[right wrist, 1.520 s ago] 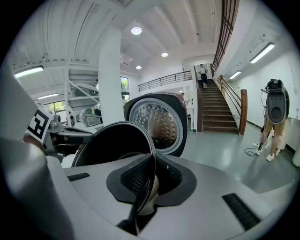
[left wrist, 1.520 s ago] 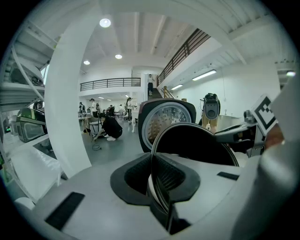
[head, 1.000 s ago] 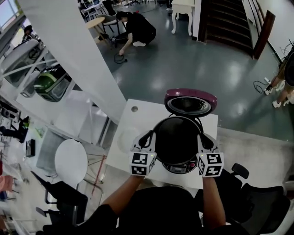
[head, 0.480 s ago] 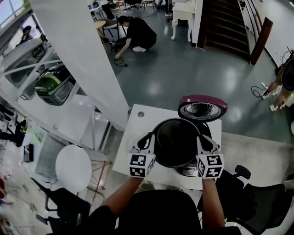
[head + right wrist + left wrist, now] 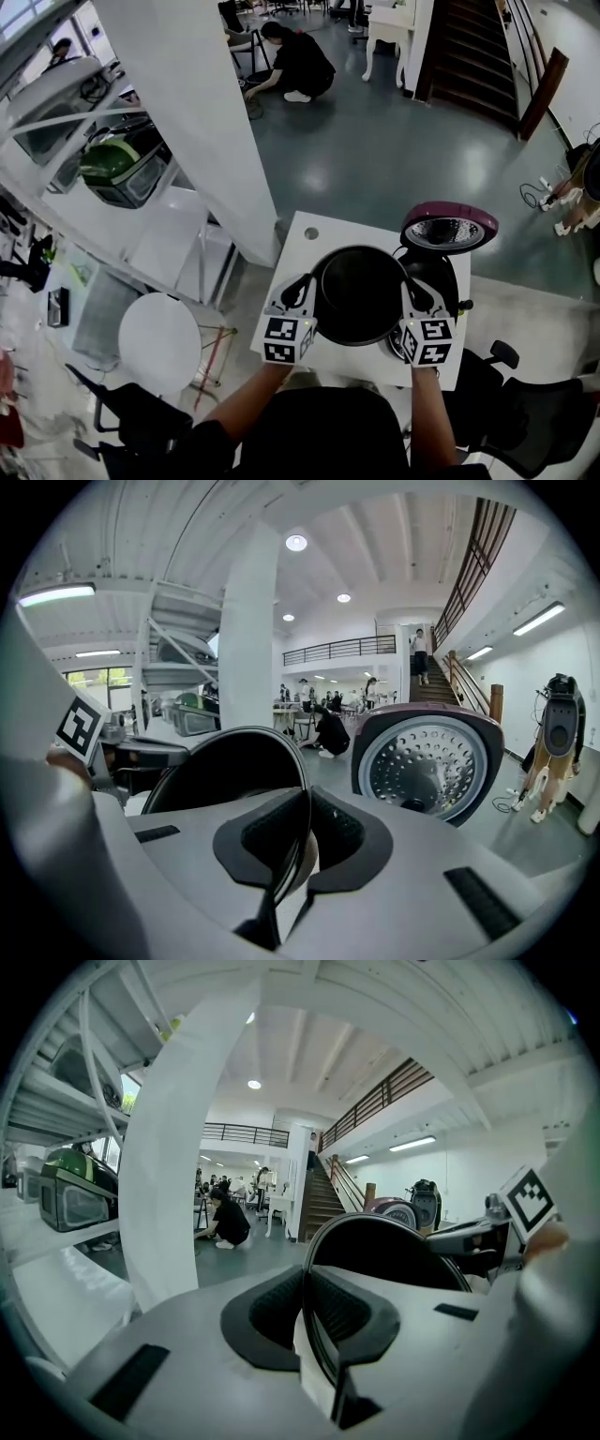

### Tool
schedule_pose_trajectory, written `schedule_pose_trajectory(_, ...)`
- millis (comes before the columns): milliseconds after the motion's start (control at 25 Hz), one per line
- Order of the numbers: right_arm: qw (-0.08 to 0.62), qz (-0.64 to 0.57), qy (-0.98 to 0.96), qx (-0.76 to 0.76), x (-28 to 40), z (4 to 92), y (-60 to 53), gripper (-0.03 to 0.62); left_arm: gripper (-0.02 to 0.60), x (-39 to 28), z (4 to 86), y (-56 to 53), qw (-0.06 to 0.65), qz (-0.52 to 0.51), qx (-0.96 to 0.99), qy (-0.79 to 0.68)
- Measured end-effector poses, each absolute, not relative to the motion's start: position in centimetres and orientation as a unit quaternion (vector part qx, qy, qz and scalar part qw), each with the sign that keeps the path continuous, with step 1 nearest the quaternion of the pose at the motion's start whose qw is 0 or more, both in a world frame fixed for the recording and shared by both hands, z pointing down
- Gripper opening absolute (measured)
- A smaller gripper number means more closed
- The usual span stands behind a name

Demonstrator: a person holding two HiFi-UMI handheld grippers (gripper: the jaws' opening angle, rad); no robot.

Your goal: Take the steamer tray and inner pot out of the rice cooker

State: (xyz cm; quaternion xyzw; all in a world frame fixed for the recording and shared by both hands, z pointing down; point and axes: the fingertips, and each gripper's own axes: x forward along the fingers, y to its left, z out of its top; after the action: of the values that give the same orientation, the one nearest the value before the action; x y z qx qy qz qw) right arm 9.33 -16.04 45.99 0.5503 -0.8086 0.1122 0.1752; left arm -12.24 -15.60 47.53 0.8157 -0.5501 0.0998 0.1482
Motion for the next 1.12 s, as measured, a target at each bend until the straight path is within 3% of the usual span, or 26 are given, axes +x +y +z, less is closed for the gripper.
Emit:
schedule_pose_trajectory(400, 0.209, 0.136, -0.805, 0.538, 2.4, 50.0, -15.3, 0.023, 0.026, -19.1, 51.6, -14.5, 0.177, 0.109, 0.816, -0.539)
schedule_pose_trajectory(1120, 0.275, 0.184, -0.823, 0.461, -1.8, 59.8, -17.2, 0.023, 0.025, -23.0, 61.0, -13.4, 0.268, 0.125, 0.764, -0.574)
